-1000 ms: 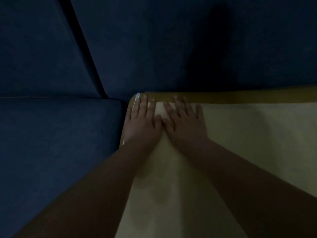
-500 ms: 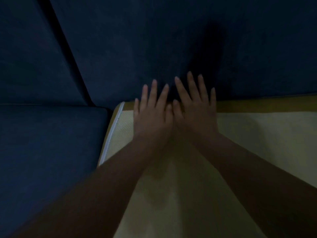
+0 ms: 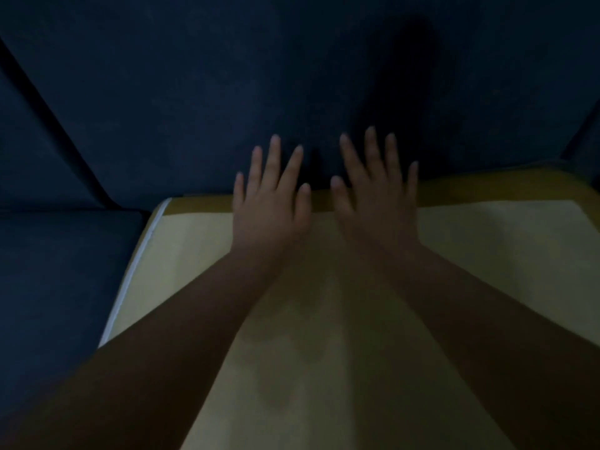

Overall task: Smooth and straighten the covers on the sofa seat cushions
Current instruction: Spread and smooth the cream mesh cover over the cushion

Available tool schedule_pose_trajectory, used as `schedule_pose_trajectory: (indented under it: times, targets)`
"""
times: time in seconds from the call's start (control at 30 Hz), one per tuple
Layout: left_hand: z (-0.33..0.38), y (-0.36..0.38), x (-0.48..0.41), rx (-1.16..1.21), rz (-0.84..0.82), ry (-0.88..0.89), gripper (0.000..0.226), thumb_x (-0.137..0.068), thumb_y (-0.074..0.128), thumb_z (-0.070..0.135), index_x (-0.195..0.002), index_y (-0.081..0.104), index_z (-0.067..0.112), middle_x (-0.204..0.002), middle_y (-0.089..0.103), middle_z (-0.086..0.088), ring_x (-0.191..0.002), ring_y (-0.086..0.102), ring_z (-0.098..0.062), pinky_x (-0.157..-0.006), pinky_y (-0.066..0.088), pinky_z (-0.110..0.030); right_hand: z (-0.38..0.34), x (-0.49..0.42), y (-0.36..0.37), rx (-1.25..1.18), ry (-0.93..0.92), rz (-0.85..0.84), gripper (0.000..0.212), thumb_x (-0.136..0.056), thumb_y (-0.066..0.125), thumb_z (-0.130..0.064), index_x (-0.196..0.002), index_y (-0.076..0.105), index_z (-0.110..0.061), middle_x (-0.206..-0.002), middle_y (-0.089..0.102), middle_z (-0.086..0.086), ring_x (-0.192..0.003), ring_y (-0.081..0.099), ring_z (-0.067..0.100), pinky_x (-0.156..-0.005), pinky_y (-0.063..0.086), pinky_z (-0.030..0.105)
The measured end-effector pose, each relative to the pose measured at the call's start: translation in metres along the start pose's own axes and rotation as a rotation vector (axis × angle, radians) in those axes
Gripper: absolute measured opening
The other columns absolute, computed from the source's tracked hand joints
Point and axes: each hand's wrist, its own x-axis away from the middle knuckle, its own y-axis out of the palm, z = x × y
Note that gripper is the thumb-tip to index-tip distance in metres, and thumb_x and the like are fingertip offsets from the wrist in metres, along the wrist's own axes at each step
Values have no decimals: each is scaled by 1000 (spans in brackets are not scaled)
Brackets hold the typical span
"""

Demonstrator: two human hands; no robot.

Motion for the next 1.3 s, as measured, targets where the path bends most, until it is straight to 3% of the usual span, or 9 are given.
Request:
schedule_pose_trajectory:
  times: [0.13,0.27,0.43,0.57,0.7,0.77,0.93,1.2,1.3]
  targets:
    - [66,27,-13,70,112,43,58,-98,16,41,-154,6,32,-162,-7,5,-148,-11,-14,-118,-4,-38,50,-7,-20,-43,55,149,56,-102,21,-42,-154,1,-33,-162,-6,-1,-148,-9,21,-117,-5,47]
    - [75,93,25,-29,-230,-11,57,-100,9,46,-153,-7,30,-161,-16,3,-145,-20,-14,-120,-6,-40,109,42,23,95,111,-250,60,-95,4,-49,-153,-4,-33,-162,-11,0,-147,-14,18,-118,-6,51]
    - [71,96,26,-116,-314,-10,59,-99,8,50,-152,-10,31,-159,-19,4,-145,-22,-12,-120,-6,-39,119,42,25,105,66,-334,57,-100,11,-47,-154,-2,-29,-162,-11,1,-147,-17,19,-116,-12,49]
    - [105,79,10,-24,-179,17,58,-100,9,46,-154,-2,27,-160,-17,4,-145,-19,-12,-120,-4,-39,136,35,-5,43,79,-247,58,-101,19,-43,-154,-2,-29,-161,-14,1,-146,-18,18,-117,-9,49]
    - [183,76,-19,116,145,153,58,-100,16,37,-154,6,20,-162,-5,-2,-148,-9,-18,-120,2,-43,173,14,-49,18,74,116,57,-102,20,-39,-154,2,-26,-162,-9,3,-148,-11,21,-118,-5,49]
    - [212,90,-21,166,178,190,58,-101,20,34,-154,6,19,-161,-7,-2,-149,-7,-19,-121,1,-42,200,14,-55,6,126,204,58,-101,22,-37,-155,5,-24,-162,-4,5,-148,-7,21,-118,-5,47]
    - [213,155,10,-46,-261,162,65,-94,3,51,-153,-9,28,-160,-18,3,-144,-22,-12,-119,-7,-38,263,57,-18,130,196,-248,63,-94,3,-48,-154,-3,-26,-162,-6,4,-148,-11,19,-117,-12,43]
    - [220,146,8,52,-219,120,63,-95,10,50,-154,3,29,-161,-11,6,-146,-16,-9,-120,-4,-40,266,52,-30,83,191,-272,58,-102,14,-45,-154,-2,-26,-161,-14,4,-146,-17,20,-117,-11,47]
    - [254,138,-2,183,-39,120,61,-97,17,40,-155,9,23,-162,-9,3,-147,-14,-11,-120,-3,-41,272,43,-51,43,176,-31,61,-99,18,-40,-154,1,-23,-161,-13,6,-147,-15,21,-117,-9,48]
